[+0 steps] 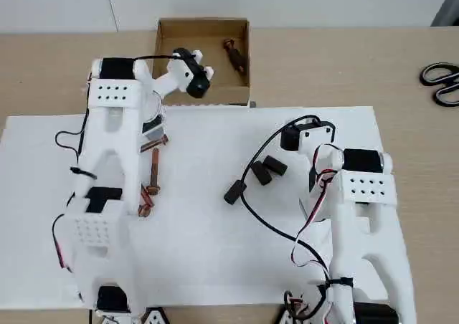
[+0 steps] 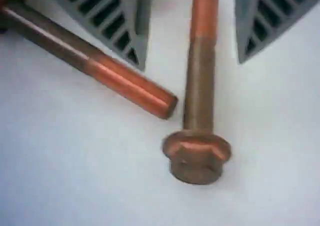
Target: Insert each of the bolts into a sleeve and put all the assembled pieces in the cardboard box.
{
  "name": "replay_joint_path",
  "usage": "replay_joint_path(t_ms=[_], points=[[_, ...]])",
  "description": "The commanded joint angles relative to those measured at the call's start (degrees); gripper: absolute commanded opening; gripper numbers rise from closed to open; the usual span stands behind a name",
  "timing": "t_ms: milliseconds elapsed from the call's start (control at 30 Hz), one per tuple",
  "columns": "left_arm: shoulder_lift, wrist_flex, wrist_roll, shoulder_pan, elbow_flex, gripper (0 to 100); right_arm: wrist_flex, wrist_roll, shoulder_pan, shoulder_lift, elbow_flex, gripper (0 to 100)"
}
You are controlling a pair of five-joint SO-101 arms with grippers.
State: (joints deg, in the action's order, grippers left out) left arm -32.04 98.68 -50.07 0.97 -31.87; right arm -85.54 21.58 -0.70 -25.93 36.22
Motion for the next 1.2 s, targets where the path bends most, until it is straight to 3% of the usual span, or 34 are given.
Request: replay_joint_path(t_ms=[0, 200, 767, 1167], points=[[4.1, -1.6, 0.1, 0.0, 4.5, 11, 0.7, -0.4, -0.7, -1.9, -0.4, 0.5], [2.6, -7.8, 0.1, 0.8, 7.0, 11, 0.7, -0.4, -0.6, -1.9, -0.4, 0.5], [-2.6, -16.2, 0.1, 0.9, 7.3, 11, 0.7, -0.5, -0.4, -1.5, -0.4, 0.5], [-12.3, -9.6, 0.0, 3.9, -2.8, 11, 0.7, -0.5, -0.4, -1.5, -0.4, 0.4]])
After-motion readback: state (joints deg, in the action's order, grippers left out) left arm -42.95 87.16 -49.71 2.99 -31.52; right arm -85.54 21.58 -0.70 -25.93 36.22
